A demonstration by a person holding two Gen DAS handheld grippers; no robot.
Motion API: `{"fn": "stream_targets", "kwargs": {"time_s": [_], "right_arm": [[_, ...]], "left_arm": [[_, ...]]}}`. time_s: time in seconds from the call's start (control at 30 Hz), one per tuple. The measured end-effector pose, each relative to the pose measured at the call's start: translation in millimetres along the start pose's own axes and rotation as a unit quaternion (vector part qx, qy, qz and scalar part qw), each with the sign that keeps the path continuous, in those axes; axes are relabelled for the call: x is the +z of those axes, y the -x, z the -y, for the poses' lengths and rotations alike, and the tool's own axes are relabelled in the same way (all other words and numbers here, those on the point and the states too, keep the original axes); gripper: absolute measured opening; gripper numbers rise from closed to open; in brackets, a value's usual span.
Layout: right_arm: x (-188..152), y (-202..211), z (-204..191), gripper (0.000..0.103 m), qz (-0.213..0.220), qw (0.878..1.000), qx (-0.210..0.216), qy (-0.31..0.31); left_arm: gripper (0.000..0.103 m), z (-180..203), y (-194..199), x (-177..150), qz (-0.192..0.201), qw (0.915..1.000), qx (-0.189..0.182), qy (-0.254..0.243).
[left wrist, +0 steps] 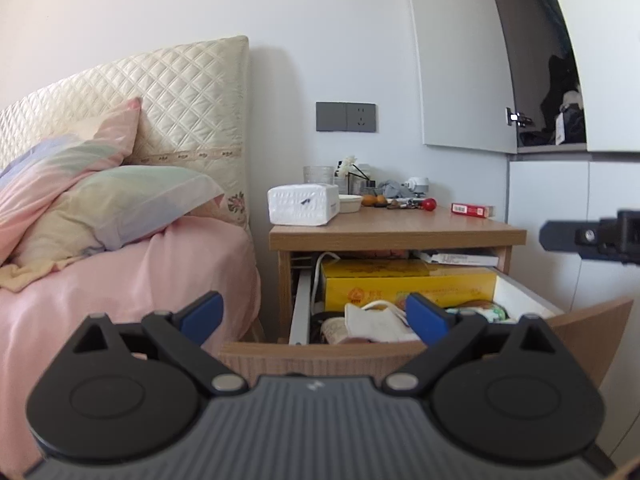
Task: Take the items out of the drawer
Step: 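Move the right tool over the open drawer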
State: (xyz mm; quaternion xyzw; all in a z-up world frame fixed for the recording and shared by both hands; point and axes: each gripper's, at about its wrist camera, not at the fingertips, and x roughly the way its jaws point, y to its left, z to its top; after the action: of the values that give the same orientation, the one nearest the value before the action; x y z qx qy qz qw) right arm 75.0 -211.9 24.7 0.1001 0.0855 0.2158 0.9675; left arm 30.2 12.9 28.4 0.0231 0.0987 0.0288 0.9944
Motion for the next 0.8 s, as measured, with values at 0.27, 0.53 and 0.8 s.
{"fn": "stream_targets", "kwargs": {"time_s": [0.27,0.53,0.8], "right_arm": [[-13,-1,5,0.092,-0.009,1.0,0.003,0.003],[-11,-4,9,0.103,-0.021,1.0,0.013,-0.011],[49,-70,22,0.103,-0.159,0.976,0.123,0.079]], "left_arm": [[0.101,-6,-6,-12,-0.024,0.9991,-0.029,0.019],[0.102,0,-5,-19,-0.034,0.9985,-0.041,0.012],[0.102,0,1,-17,-0.029,0.9981,-0.05,0.019]]}}
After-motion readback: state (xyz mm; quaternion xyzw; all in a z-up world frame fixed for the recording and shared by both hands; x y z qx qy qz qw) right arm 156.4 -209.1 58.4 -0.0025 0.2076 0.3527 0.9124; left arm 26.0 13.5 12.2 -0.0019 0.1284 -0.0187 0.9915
